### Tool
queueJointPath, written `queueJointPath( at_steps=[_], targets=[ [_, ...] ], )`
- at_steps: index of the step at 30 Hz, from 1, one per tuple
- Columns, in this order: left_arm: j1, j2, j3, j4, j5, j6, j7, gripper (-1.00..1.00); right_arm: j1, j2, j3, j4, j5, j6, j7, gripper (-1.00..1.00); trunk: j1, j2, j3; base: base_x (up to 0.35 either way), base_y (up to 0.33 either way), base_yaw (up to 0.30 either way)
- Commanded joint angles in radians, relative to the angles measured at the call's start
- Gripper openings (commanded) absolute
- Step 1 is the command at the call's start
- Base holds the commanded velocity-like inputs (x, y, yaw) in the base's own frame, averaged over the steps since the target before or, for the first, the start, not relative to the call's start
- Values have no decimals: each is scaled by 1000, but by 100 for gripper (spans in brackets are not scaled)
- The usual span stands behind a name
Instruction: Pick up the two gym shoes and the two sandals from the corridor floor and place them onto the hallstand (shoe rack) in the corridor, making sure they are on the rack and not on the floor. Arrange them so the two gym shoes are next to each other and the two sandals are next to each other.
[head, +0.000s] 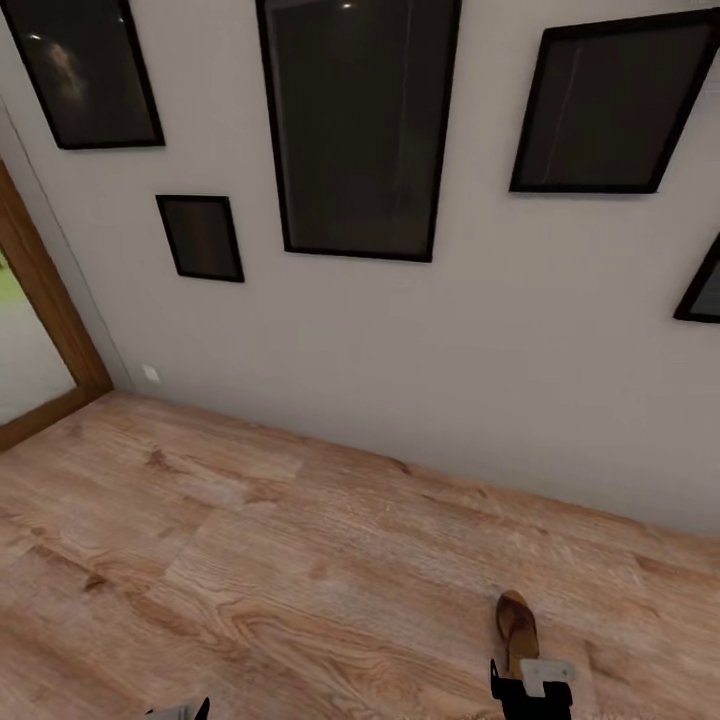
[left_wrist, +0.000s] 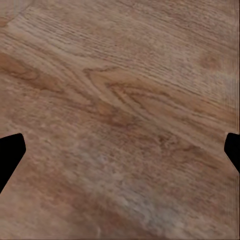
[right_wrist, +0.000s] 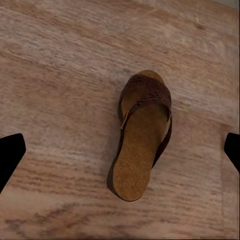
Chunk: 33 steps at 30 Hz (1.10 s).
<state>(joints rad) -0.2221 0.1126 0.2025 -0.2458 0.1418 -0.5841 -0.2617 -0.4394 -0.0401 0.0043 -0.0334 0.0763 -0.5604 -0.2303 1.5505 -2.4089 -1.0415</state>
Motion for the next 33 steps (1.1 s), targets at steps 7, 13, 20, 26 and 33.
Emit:
queueJointPath(
  at_steps=[7, 13, 20, 26, 33],
  targets=[
    [-1, -1, 0, -1, 10, 5, -9, 100, -1, 0, 0, 1, 8, -1, -7, 100, 0, 0, -1, 0, 0, -261],
    [-59, -6, 1, -14, 9, 23, -3, 100, -1, 2, -2, -9, 7, -1, -7, 100, 0, 0, -1, 0, 0, -261],
    [-231, -11, 0, -17, -43, 194, 84, 100, -2, 1, -5, -102, 5, 1, -9, 100, 0, 0, -1, 0, 0, -262],
    [-303, -34, 1, -22, -131, 274, 121, 100, -2, 0, -9, -267, 4, 11, -8, 100, 0, 0, -1, 0, 0, -232],
    [-311, -40, 2, -17, -174, 283, 125, 100, -2, 1, -3, -294, 6, 14, -5, 100, 0, 0, -1, 0, 0, -65]
  ],
)
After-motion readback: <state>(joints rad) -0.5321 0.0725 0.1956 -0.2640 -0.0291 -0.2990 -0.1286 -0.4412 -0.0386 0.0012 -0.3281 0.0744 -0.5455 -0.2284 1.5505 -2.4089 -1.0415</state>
